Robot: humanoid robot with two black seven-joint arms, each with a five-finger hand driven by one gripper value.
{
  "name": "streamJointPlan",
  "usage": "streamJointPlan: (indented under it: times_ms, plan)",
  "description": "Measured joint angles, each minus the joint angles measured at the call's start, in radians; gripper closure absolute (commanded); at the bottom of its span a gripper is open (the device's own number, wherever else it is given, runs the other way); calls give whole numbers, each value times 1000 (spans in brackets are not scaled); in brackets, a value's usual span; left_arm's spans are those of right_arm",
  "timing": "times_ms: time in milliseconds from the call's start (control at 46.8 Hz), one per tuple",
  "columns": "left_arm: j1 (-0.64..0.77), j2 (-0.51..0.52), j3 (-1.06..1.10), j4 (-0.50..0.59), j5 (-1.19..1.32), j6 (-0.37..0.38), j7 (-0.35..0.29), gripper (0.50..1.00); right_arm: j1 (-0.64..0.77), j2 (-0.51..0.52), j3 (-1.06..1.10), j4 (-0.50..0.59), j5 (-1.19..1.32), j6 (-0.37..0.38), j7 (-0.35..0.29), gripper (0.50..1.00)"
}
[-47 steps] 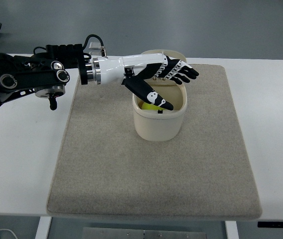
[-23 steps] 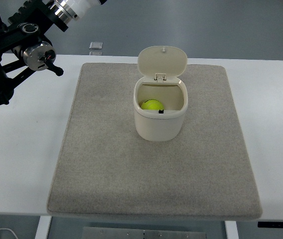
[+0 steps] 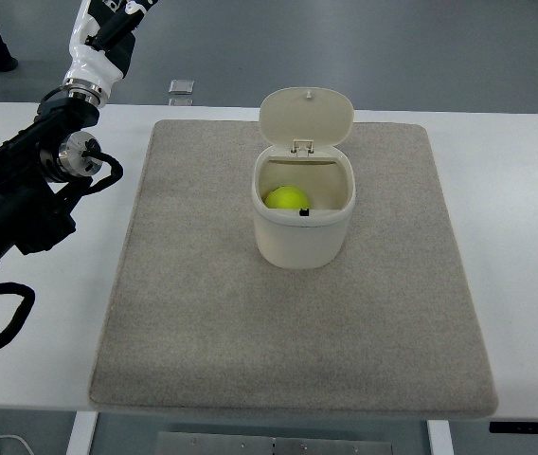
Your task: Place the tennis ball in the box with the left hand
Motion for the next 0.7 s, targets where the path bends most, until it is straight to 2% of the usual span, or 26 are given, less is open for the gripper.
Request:
streamJointPlan:
  times_ms: [171, 192, 235, 342, 705]
  plan:
    - [36, -31, -3, 43, -165, -104, 0, 615, 0, 0, 0, 0, 0, 0, 0, 562]
    - [40, -34, -4, 51, -193, -115, 0, 600, 1, 0, 0, 0, 0, 0, 0, 562]
    - [49, -38, -4, 65, -231, -148, 1, 538, 0, 0, 0, 0, 0, 0, 0, 562]
    - [70, -40, -5, 89, -304, -198, 2, 508, -1, 0, 0, 0, 0, 0, 0, 562]
    - [86, -37, -7, 115, -324, -191, 3, 508, 0, 0, 0, 0, 0, 0, 0, 562]
